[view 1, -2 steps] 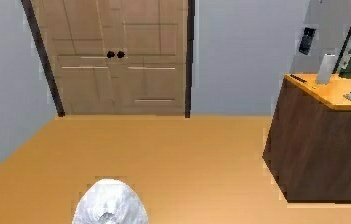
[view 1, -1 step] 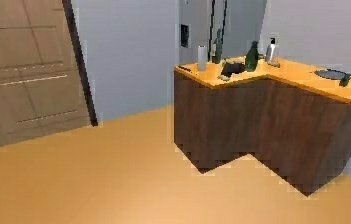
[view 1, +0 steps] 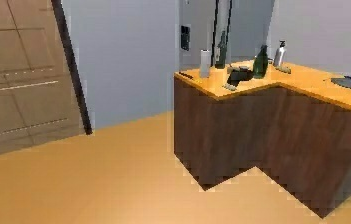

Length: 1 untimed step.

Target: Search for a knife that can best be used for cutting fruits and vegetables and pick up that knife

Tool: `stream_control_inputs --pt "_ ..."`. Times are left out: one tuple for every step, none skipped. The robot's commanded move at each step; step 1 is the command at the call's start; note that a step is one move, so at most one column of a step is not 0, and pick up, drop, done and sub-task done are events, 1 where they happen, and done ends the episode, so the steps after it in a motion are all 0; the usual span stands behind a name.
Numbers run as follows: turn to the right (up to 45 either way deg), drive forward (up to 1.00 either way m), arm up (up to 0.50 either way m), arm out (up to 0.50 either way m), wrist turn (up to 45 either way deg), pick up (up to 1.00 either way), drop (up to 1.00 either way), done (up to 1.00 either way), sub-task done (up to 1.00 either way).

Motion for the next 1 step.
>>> stream_control_inputs --pt "6.0 0.00 0.00 0.00 0.0 0.00 0.00 0.00 0.00"
